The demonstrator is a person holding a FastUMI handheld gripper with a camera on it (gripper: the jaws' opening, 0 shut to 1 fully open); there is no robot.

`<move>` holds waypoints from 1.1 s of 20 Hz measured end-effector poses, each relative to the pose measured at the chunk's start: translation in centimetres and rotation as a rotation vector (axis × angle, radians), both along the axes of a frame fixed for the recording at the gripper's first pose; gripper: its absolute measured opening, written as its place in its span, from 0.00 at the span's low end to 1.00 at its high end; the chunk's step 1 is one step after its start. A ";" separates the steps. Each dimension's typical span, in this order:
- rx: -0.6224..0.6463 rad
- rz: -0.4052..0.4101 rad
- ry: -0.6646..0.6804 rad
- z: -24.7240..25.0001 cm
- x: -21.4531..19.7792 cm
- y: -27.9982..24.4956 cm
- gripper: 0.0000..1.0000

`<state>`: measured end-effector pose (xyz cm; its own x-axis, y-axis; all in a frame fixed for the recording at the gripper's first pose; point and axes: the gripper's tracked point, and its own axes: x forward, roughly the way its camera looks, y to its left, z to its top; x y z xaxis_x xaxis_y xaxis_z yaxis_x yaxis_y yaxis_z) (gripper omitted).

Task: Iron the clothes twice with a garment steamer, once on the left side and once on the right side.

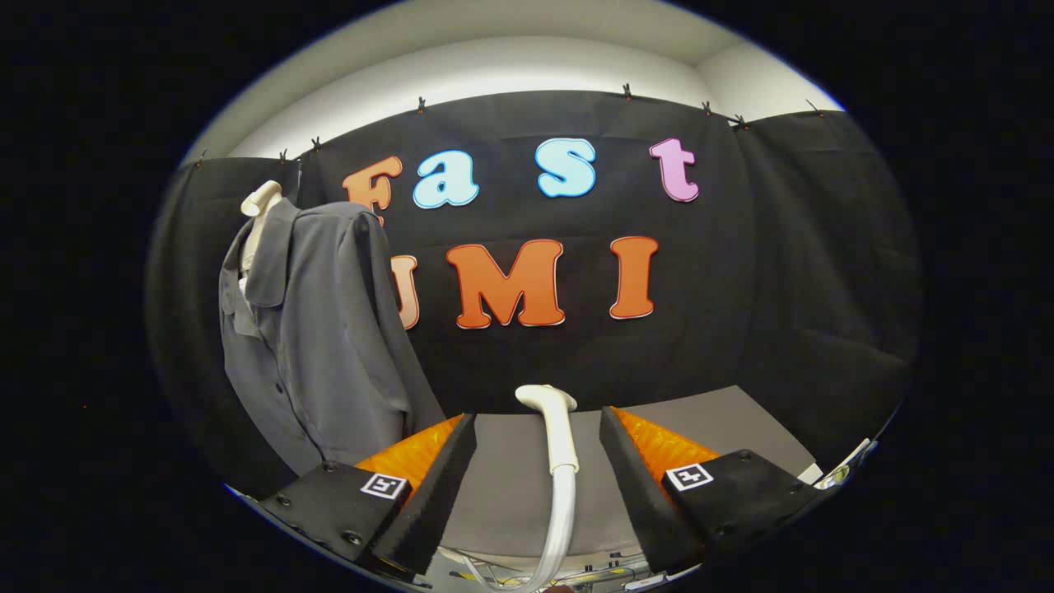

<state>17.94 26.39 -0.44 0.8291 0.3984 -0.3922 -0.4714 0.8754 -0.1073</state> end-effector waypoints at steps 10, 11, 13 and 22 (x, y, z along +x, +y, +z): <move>-0.146 0.017 0.260 -9.0 10.4 2.8 0.99; -0.166 0.013 0.271 -10.0 11.5 2.6 0.99; -0.204 -0.002 0.304 -11.9 12.9 2.1 0.99; -0.293 -0.017 0.451 -18.8 15.4 0.8 0.93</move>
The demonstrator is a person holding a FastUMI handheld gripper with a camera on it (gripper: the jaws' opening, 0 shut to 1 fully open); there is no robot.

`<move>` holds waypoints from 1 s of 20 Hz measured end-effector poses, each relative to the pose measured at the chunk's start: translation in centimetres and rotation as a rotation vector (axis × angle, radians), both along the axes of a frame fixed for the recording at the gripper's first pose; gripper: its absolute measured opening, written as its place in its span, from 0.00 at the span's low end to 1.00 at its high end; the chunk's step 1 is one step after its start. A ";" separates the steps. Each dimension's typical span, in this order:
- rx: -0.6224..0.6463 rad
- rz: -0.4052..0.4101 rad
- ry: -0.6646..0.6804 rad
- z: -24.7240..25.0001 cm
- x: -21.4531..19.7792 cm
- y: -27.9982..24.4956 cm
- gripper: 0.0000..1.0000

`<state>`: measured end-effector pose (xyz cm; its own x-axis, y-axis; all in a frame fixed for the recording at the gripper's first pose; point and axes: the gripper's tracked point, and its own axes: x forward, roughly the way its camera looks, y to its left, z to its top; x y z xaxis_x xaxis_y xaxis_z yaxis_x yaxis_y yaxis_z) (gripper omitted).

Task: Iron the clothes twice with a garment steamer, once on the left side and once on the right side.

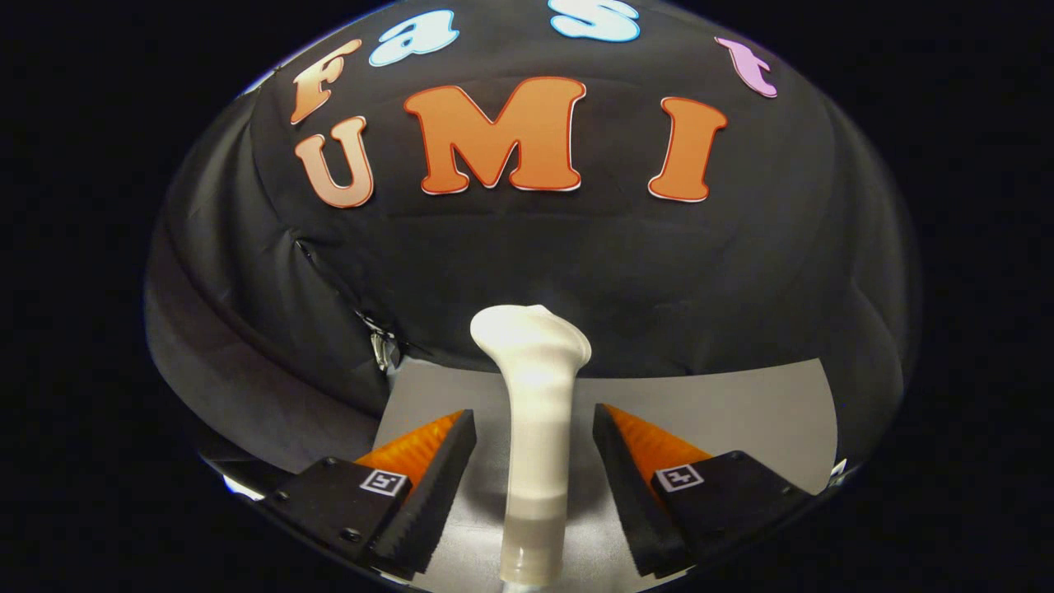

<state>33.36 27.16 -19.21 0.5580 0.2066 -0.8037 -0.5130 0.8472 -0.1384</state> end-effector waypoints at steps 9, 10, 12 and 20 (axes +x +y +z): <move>-0.025 -0.047 0.111 -3.4 0.0 -1.2 0.53; -0.024 -0.050 0.114 -3.0 0.0 -1.1 0.52; -0.028 -0.050 0.131 -3.5 -0.3 -1.5 0.51; 0.070 -0.126 0.070 -1.6 -0.8 -1.7 0.45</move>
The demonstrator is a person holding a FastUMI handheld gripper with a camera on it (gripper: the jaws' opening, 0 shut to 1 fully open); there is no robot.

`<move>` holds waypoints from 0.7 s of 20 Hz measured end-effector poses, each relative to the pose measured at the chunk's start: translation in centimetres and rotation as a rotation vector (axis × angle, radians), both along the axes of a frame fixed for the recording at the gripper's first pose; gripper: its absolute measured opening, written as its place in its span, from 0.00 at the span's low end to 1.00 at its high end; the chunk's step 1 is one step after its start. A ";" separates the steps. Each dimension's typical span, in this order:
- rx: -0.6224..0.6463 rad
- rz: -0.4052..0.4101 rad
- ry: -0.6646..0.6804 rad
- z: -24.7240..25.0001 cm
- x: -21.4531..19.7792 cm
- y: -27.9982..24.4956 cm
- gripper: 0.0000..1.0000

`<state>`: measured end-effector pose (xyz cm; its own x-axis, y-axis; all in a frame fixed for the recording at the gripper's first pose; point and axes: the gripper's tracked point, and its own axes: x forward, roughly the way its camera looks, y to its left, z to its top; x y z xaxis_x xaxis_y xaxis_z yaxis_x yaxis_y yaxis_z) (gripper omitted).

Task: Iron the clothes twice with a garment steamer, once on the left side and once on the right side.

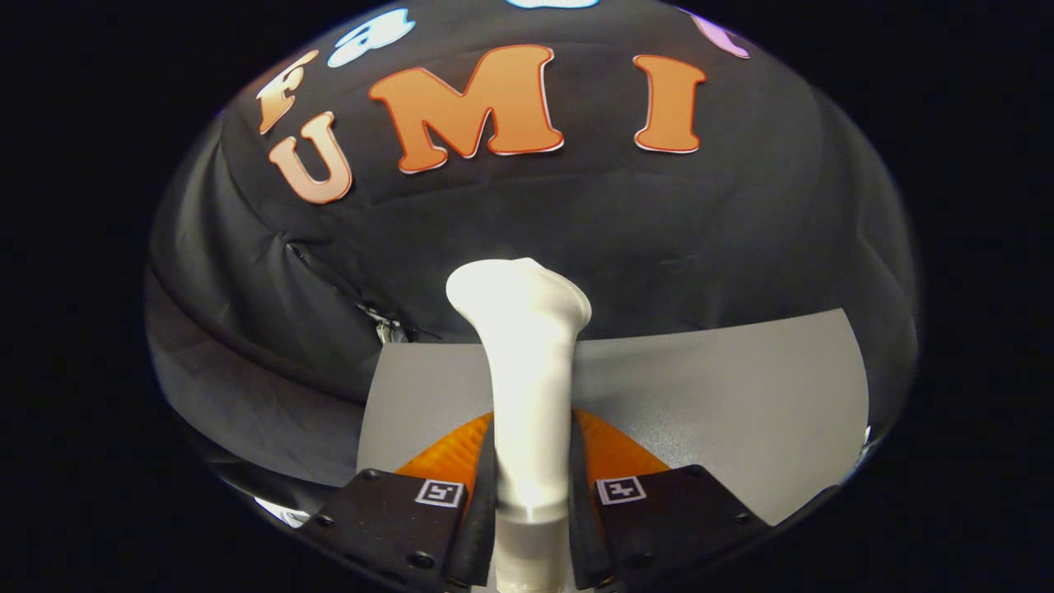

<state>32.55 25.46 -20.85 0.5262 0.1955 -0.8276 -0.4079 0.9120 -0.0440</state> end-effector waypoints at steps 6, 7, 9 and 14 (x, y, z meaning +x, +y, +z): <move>0.106 -0.019 -0.251 7.1 -2.6 0.3 0.44; 0.112 -0.027 -0.287 8.1 -3.3 0.3 0.44; 0.138 -0.052 -0.340 10.1 -5.5 0.2 0.44; 0.173 -0.144 -0.436 13.1 -11.2 -0.8 0.44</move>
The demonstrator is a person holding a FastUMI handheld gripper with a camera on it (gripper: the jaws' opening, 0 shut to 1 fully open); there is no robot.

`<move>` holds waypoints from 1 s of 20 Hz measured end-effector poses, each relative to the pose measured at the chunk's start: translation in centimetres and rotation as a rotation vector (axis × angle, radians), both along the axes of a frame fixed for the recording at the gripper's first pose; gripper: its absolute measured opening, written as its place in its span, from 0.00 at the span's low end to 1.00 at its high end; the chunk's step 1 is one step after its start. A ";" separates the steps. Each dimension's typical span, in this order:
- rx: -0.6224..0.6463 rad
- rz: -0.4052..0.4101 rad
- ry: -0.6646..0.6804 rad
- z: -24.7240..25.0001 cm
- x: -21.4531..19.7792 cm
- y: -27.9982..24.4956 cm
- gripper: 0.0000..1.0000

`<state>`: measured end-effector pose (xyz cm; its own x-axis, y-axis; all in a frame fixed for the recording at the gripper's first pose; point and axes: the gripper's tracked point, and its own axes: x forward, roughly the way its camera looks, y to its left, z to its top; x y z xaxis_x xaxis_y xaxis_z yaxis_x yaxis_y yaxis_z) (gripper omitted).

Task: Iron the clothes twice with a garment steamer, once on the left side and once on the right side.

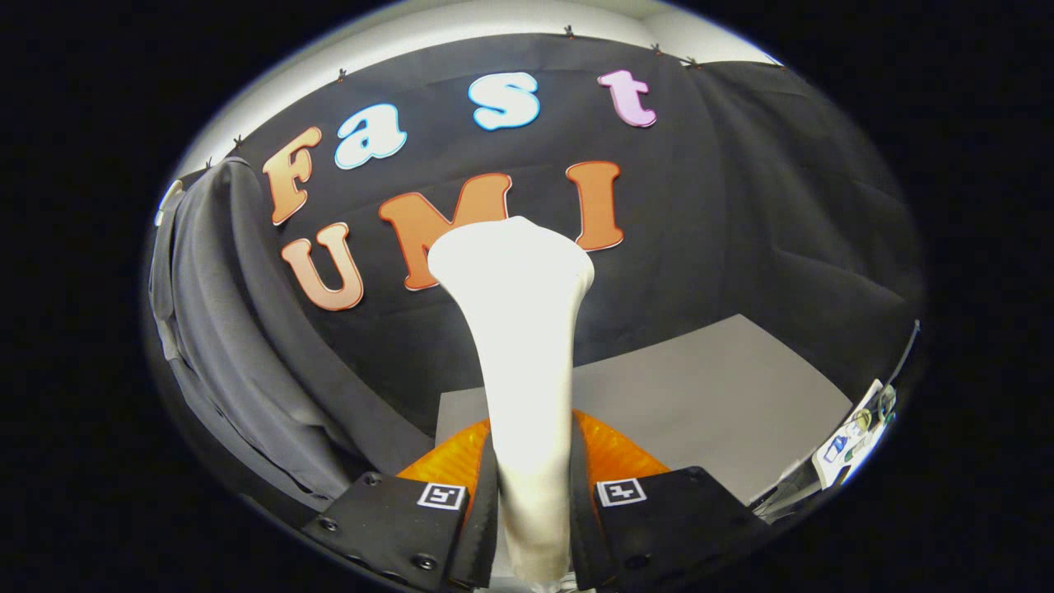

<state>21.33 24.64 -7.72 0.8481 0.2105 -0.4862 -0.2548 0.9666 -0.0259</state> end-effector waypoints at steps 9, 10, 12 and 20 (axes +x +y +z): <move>0.018 -0.018 -0.140 5.0 -11.1 2.9 0.44; 0.024 -0.009 -0.153 5.5 -11.9 3.9 0.44; 0.018 0.026 -0.157 5.6 -13.1 6.1 0.44; -0.023 0.154 -0.112 2.5 -15.0 15.4 0.44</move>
